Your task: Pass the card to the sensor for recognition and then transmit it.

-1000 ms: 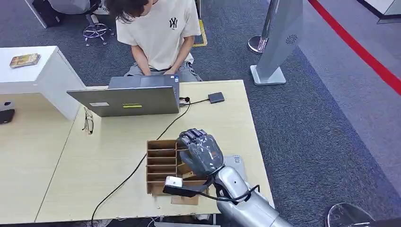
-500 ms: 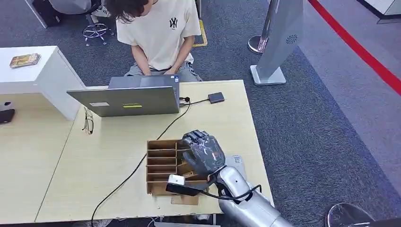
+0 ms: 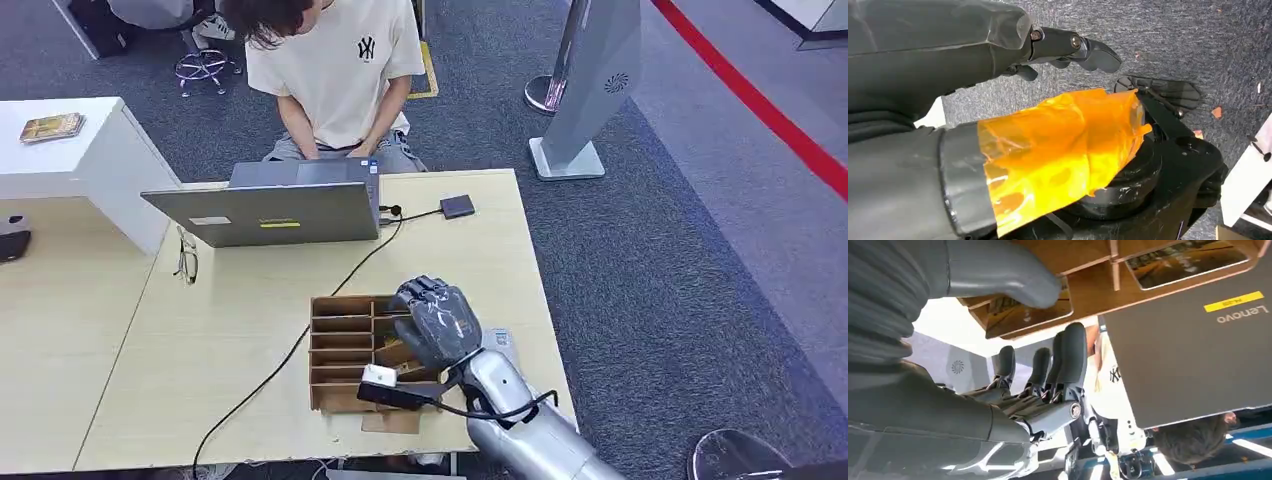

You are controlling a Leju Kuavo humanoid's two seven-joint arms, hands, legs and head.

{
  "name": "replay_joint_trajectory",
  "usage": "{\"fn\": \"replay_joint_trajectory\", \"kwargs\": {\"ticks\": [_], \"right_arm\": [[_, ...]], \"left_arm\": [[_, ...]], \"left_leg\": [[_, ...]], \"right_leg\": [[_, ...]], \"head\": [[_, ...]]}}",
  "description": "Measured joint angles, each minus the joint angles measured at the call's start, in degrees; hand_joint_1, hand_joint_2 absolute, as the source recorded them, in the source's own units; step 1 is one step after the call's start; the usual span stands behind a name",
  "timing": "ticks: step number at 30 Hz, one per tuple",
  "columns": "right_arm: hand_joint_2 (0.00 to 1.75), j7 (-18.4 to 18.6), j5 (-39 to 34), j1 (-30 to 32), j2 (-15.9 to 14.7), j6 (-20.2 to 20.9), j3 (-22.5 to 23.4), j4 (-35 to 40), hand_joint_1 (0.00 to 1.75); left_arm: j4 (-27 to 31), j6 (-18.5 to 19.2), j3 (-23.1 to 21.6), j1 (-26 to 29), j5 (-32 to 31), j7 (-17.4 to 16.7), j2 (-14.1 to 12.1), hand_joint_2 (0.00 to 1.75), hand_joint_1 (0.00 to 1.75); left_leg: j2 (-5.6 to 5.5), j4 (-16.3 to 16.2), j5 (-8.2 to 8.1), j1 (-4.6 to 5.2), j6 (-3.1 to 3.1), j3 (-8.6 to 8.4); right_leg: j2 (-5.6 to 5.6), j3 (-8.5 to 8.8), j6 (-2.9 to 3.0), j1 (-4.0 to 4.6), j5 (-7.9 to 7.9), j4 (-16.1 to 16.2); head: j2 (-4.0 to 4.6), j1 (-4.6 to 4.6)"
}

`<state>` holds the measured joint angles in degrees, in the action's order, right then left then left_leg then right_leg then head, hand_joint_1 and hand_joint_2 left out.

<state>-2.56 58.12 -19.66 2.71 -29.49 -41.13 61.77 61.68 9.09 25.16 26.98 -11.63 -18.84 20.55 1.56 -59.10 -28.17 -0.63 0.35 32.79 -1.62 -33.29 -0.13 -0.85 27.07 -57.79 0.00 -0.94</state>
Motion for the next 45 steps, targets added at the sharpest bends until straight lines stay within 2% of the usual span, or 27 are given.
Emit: {"fn": "replay_joint_trajectory", "kwargs": {"ticks": [2,11,13,14,18,20,32,35,40,45], "right_arm": [[1.75,0.0,0.02,0.0,-0.13,-0.07,0.22,-0.2,0.93],[1.75,0.53,1.03,0.08,-0.74,0.0,1.46,-0.52,0.99],[1.75,0.52,1.03,0.09,-0.85,0.02,1.55,-0.61,1.15],[1.75,0.52,1.03,0.09,-0.87,0.02,1.6,-0.68,1.15],[1.75,0.52,1.07,0.1,-0.96,0.04,2.08,-0.79,1.68],[1.75,0.52,1.07,0.16,-0.98,0.11,2.19,-0.87,1.75],[1.75,0.31,0.15,0.19,-1.14,0.96,2.54,-0.92,1.75],[1.75,-1.07,-3.07,0.19,-1.14,2.18,2.88,-0.72,1.75],[1.75,-4.61,-11.44,0.23,-1.14,6.51,4.26,0.61,1.75],[1.75,-8.57,-24.92,1.81,-1.14,12.08,7.03,5.24,1.75]], "left_arm": [[0.13,-0.02,0.0,0.03,0.24,-0.2,0.0,0.0,0.0],[0.35,-0.55,0.0,0.24,0.83,-0.7,0.0,0.0,0.0],[0.5,-0.55,0.0,0.29,0.9,-0.72,0.0,0.0,0.0],[0.5,-0.55,-0.02,0.29,0.96,-0.74,0.0,0.0,0.0],[0.61,-0.57,-0.02,0.44,1.25,-0.81,0.0,0.0,0.0],[0.61,-0.59,0.0,0.48,1.29,-0.81,0.0,0.0,0.0],[0.65,-0.63,-0.02,0.62,1.68,-0.98,0.0,0.0,0.0],[0.79,-0.63,-0.02,0.66,1.68,-0.98,0.02,0.0,0.0],[1.09,-0.83,-0.07,0.73,1.86,-0.85,0.02,0.0,0.0],[1.09,-2.49,-0.28,0.8,4.0,-0.52,0.02,0.0,0.0]], "left_leg": [[0.0,0.0,0.0,0.0,0.0,0.0],[0.0,0.0,0.0,0.0,0.0,0.0],[0.0,0.0,0.0,0.0,0.0,0.0],[0.0,0.0,0.0,0.0,0.0,0.0],[0.0,0.0,0.0,0.0,0.0,-0.01],[0.0,0.0,0.0,0.0,0.0,0.0],[0.0,0.0,0.0,0.0,0.0,-0.01],[0.0,0.0,0.0,0.0,0.0,-0.01],[0.01,0.0,0.0,0.0,0.0,-0.01],[-0.02,0.0,0.0,0.0,0.0,0.0]], "right_leg": [[0.0,0.0,0.0,0.0,0.0,0.0],[0.0,0.0,0.0,0.0,0.0,0.0],[0.0,-0.01,0.0,0.0,0.0,0.0],[0.0,-0.01,0.0,0.0,0.0,0.0],[0.0,0.0,0.0,0.0,0.0,0.0],[0.0,-0.01,0.0,0.0,0.0,0.0],[0.0,0.0,0.0,0.0,0.0,0.0],[0.0,0.0,0.0,0.0,0.0,0.0],[0.01,0.0,0.0,0.0,0.0,0.0],[-0.01,-0.01,0.0,0.0,0.0,0.0]], "head": [[0.0,0.0],[0.0,0.0],[0.0,0.0],[0.0,0.0],[0.0,0.0],[0.0,0.0],[0.0,0.0],[0.0,0.0],[0.0,0.0],[0.0,0.0]]}}
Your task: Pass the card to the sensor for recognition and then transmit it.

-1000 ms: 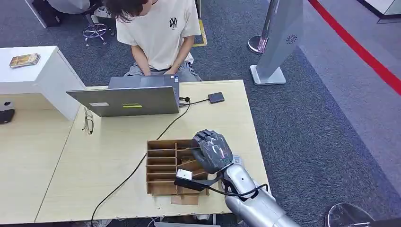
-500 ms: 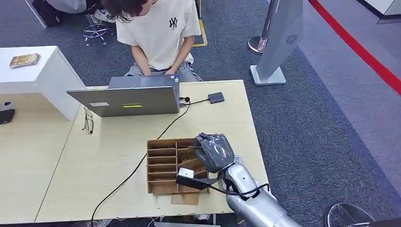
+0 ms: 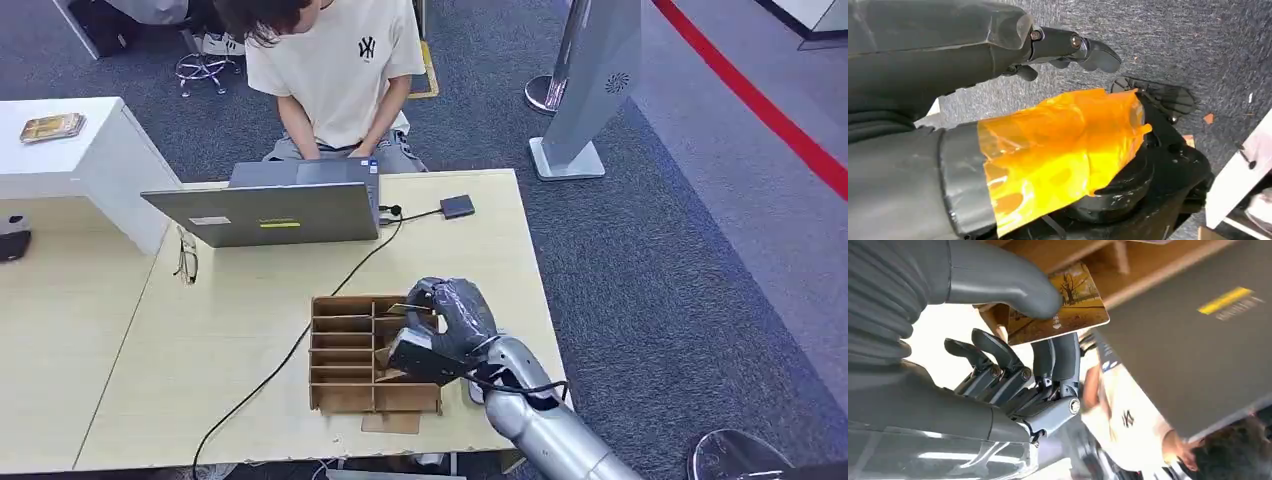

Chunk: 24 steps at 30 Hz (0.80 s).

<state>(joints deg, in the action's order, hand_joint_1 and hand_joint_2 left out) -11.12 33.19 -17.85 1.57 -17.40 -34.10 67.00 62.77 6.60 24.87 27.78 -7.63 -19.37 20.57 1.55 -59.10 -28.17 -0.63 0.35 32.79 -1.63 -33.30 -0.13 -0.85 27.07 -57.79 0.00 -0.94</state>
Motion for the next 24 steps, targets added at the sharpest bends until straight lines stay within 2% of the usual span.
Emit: {"fn": "replay_joint_trajectory", "kwargs": {"ticks": [4,9,16,24], "right_arm": [[1.75,-2.15,-7.76,1.91,0.0,3.05,2.85,5.06,1.75],[1.75,-4.57,-15.21,4.31,0.0,4.86,6.43,11.12,1.75],[1.75,-5.62,-19.99,5.71,0.0,6.95,9.03,15.44,1.75],[1.75,-5.86,-20.49,5.74,0.0,7.59,9.6,16.4,1.75]], "left_arm": [[0.0,-1.89,-0.61,-0.02,2.19,-0.07,0.0,0.0,0.0],[0.0,-3.63,-0.99,-0.07,4.27,-0.17,0.15,0.0,0.0],[0.0,-4.42,-1.31,-0.24,5.44,-0.17,0.17,0.0,0.0],[0.0,-4.44,-1.31,-0.71,5.64,-0.2,0.2,0.0,0.0]], "left_leg": [[0.0,0.0,-0.01,0.0,0.0,0.01],[0.01,0.0,-0.01,0.01,-0.01,0.02],[0.03,0.0,-0.01,0.0,-0.01,-0.01],[0.0,0.0,-0.01,0.0,-0.01,0.02]], "right_leg": [[0.0,-0.01,0.0,0.0,0.01,0.0],[0.0,-0.01,-0.01,-0.01,0.01,0.01],[0.02,-0.01,0.0,0.0,0.0,0.0],[-0.01,0.0,0.0,0.0,0.0,0.0]], "head": [[0.0,-0.02],[0.0,0.0],[0.0,0.0],[0.0,-0.02]]}}
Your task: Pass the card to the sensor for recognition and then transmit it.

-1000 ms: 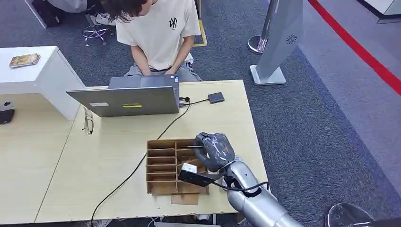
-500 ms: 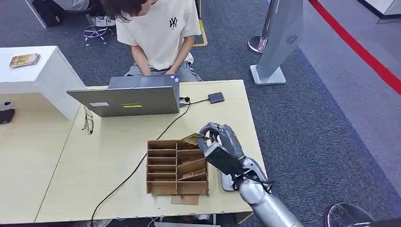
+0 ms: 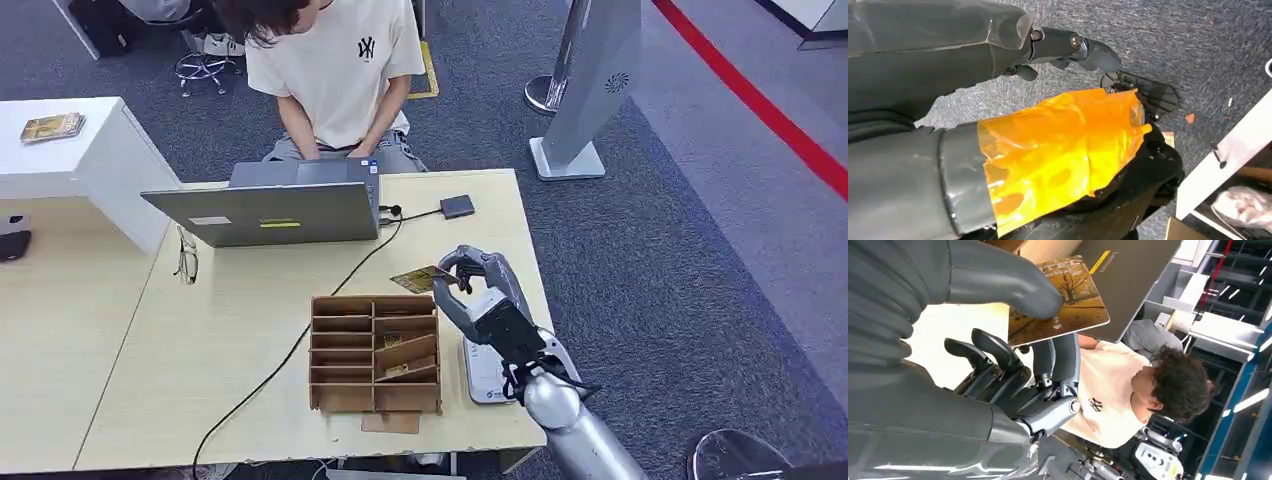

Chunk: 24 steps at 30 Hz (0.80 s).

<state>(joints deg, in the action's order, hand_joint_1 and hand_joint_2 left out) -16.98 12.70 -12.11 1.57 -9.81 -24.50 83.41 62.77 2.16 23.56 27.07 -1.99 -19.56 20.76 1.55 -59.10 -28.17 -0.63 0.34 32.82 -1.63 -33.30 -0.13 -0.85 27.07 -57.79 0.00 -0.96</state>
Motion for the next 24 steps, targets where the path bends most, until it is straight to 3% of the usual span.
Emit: {"fn": "replay_joint_trajectory", "kwargs": {"ticks": [13,24], "right_arm": [[1.75,0.61,0.42,-6.55,1.07,0.76,-1.42,-3.17,1.75],[1.75,3.8,3.41,-17.48,4.02,-0.57,-2.86,-11.65,1.75]], "left_arm": [[-0.79,0.11,0.94,-1.9,-1.84,1.97,-0.02,0.0,0.0],[-7.1,-0.35,5.35,-7.47,-6.27,6.58,0.0,0.0,0.0]], "left_leg": [[0.0,0.0,0.01,0.0,0.01,0.0],[-0.02,0.0,0.06,0.0,0.04,0.0]], "right_leg": [[0.0,0.01,0.01,0.0,-0.01,-0.02],[0.0,0.01,0.02,0.0,-0.03,-0.04]], "head": [[0.0,0.02],[0.0,0.02]]}}
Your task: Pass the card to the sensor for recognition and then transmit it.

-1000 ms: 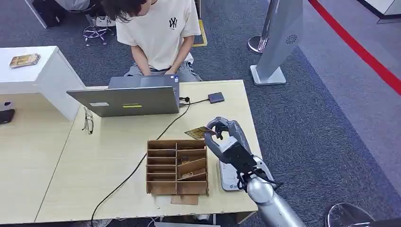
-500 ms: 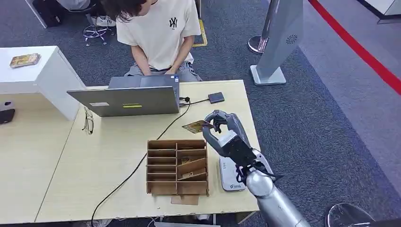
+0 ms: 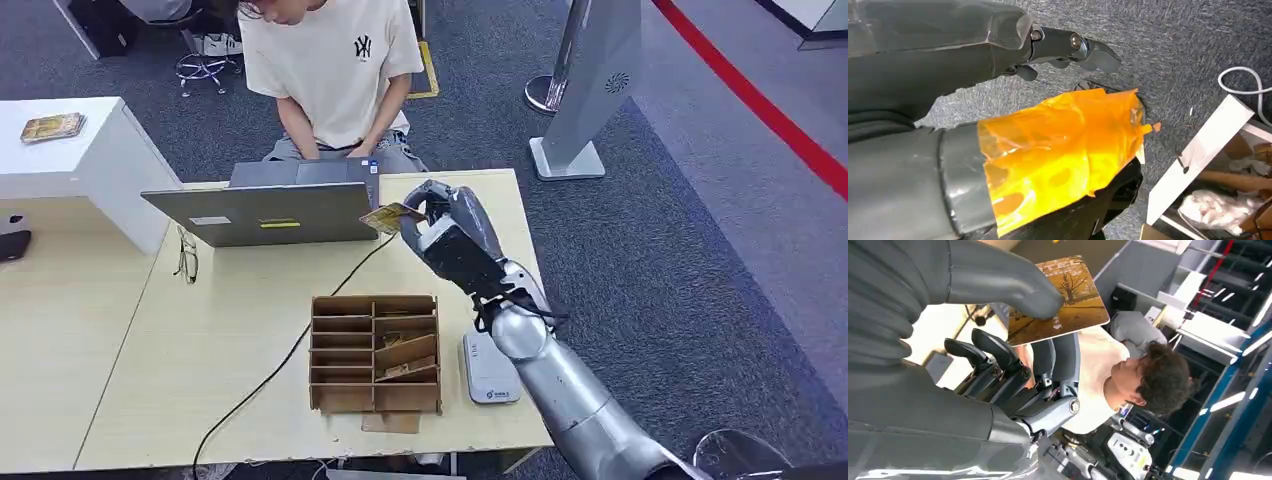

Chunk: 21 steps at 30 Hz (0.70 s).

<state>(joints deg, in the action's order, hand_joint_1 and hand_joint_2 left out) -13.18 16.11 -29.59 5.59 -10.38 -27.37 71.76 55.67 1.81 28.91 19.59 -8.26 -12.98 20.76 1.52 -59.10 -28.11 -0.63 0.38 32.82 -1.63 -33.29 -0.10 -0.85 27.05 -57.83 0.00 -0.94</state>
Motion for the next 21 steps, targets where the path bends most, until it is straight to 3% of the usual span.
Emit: {"fn": "replay_joint_trajectory", "kwargs": {"ticks": [9,14,21], "right_arm": [[1.75,3.21,5.57,-8.85,2.21,-0.68,-0.3,-10.84,1.75],[1.75,4.66,8.44,-14.27,3.5,-1.03,-0.74,-18.0,1.75],[1.75,7.38,13.0,-20.37,4.85,-3.06,-1.09,-26.29,1.75]], "left_arm": [[-6.23,0.79,5.75,-3.79,-10.03,4.7,-0.59,0.0,0.0],[-9.47,2.43,9.71,-5.62,-14.45,6.1,-1.07,0.0,0.0],[-13.64,1.99,14.88,-8.6,-20.39,8.15,-1.62,0.0,0.0]], "left_leg": [[0.0,-0.01,0.0,0.0,0.0,-0.01],[0.0,-0.01,0.03,0.0,0.04,-0.01],[0.0,-0.01,0.03,0.0,0.04,-0.01]], "right_leg": [[0.02,-0.02,0.0,0.0,0.0,0.0],[0.01,-0.03,0.0,0.01,0.0,0.0],[0.02,-0.03,0.01,0.0,-0.02,-0.01]], "head": [[0.0,0.0],[0.0,-0.04],[0.0,-0.02]]}}
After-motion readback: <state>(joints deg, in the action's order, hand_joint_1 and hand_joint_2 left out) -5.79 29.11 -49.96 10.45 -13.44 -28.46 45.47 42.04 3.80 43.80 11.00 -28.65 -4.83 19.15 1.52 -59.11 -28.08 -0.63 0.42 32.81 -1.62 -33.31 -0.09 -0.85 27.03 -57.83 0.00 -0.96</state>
